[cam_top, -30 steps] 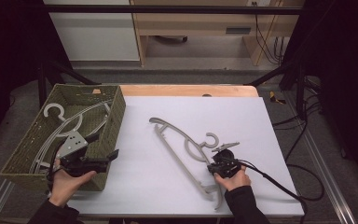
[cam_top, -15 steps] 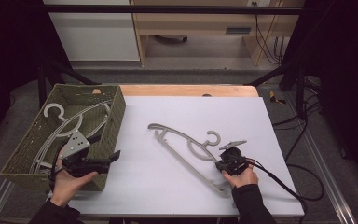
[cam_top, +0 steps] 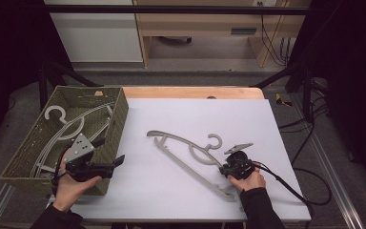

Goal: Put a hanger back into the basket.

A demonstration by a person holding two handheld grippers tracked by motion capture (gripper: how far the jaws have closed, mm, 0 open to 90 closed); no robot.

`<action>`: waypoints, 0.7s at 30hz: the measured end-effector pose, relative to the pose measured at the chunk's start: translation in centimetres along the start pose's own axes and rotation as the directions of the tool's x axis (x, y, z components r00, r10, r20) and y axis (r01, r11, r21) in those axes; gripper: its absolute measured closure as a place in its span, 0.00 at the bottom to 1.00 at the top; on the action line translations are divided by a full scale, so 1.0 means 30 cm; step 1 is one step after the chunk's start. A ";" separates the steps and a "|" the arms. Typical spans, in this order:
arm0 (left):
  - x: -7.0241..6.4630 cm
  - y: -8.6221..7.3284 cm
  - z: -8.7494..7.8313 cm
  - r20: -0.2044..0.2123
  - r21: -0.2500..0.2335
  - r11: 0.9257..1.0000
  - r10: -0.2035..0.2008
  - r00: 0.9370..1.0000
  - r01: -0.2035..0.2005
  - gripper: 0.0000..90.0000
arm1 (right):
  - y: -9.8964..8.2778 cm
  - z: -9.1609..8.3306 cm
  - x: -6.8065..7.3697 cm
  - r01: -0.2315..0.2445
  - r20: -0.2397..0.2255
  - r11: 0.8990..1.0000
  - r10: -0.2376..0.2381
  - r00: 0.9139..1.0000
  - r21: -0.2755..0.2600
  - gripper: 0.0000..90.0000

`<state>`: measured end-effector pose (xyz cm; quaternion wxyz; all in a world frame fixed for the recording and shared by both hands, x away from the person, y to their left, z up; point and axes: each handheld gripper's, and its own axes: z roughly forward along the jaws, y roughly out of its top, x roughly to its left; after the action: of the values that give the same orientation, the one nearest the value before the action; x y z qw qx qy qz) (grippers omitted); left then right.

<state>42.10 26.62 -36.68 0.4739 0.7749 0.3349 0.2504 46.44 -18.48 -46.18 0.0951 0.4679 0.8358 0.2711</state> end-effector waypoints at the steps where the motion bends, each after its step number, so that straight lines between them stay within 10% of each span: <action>1: -0.001 0.000 0.000 0.000 -0.002 1.000 -0.001 1.000 0.001 0.11 | -0.001 0.000 0.003 0.003 0.003 1.000 -0.003 1.000 0.004 0.86; 6: -0.008 0.002 0.005 0.005 0.003 1.000 0.003 1.000 -0.003 0.11 | 0.004 0.001 0.003 -0.009 0.027 1.000 0.009 1.000 0.022 0.91; 7: -0.010 0.002 0.006 0.008 0.009 1.000 0.007 1.000 -0.007 0.11 | 0.001 0.006 -0.016 0.068 0.028 0.998 -0.068 0.997 0.010 0.91; 10: -0.014 0.002 0.010 0.011 0.010 1.000 0.009 1.000 -0.009 0.11 | 0.008 0.004 -0.013 0.022 0.013 1.000 -0.023 1.000 0.017 0.91; 11: -0.014 0.003 0.010 0.011 0.010 1.000 0.010 1.000 -0.010 0.11 | 0.004 0.004 -0.028 0.080 0.003 0.997 -0.080 0.997 0.007 0.91; 14: -0.016 0.006 0.009 0.012 0.009 1.000 0.012 1.000 -0.012 0.11 | 0.015 -0.015 -0.018 0.011 -0.044 1.000 -0.012 0.999 -0.020 0.92; 17: -0.021 0.010 0.010 0.013 0.011 1.000 0.017 1.000 -0.017 0.11 | 0.021 -0.038 -0.029 0.095 -0.039 0.994 -0.097 0.994 -0.055 0.92; 21: -0.030 0.015 0.016 0.018 0.013 1.000 0.026 1.000 -0.026 0.11 | 0.028 -0.060 -0.018 0.091 -0.062 0.992 -0.097 0.993 -0.084 0.92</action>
<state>41.97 25.52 -36.54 0.4686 0.7845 0.3222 0.2473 46.61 -19.24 -44.28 0.0989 0.4146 0.8480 0.3151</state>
